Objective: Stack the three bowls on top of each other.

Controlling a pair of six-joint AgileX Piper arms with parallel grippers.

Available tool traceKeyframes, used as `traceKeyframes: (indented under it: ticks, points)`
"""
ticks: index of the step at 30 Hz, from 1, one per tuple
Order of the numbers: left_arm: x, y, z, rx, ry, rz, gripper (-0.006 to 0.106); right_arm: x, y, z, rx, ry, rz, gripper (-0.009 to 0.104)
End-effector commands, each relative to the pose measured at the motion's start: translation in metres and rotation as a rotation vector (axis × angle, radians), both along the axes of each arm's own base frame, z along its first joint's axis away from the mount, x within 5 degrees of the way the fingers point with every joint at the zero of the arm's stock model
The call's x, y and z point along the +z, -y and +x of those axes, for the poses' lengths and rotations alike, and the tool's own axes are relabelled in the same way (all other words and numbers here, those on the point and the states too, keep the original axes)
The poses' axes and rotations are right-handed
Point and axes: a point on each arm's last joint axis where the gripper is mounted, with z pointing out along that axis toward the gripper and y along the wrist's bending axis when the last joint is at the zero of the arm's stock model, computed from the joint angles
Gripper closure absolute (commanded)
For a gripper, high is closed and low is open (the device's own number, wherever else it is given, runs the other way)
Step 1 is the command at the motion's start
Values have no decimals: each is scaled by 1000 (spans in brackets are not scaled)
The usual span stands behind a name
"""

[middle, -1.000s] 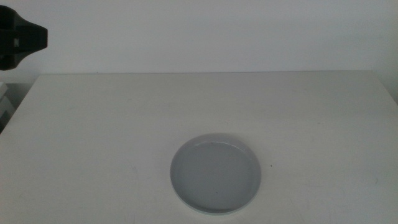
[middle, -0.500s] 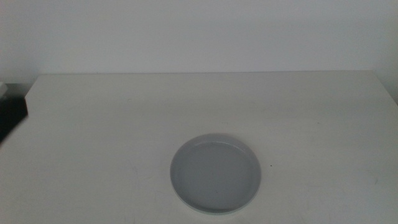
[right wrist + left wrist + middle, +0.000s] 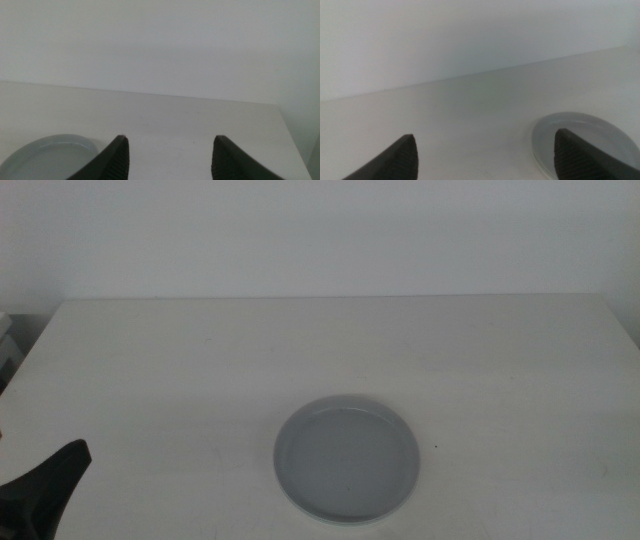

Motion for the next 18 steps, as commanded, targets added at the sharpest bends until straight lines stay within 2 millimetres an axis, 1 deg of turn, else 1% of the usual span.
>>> traceKeyframes:
  ticks: [1, 6, 13, 14, 16, 18]
  points:
    - [12, -4, 3, 50, 81, -56, -4, 12, 1, 2, -18, 106, 15, 52]
    - [8, -1, 2, 23, 35, -55, -4, 12, 1, 3, -19, 105, 18, 52]
    - [7, -1, 2, 20, 31, -54, -4, 12, 1, 3, -20, 105, 16, 52]
    - [7, -1, 2, 20, 31, -54, -4, 11, 1, 3, -20, 103, 16, 52]
    - [7, -1, 2, 20, 32, -54, -4, 2, 1, 6, -20, 76, 13, 52]
    - [3, -1, 2, 19, 19, -50, -4, -4, 0, 9, -20, 56, 11, 52]
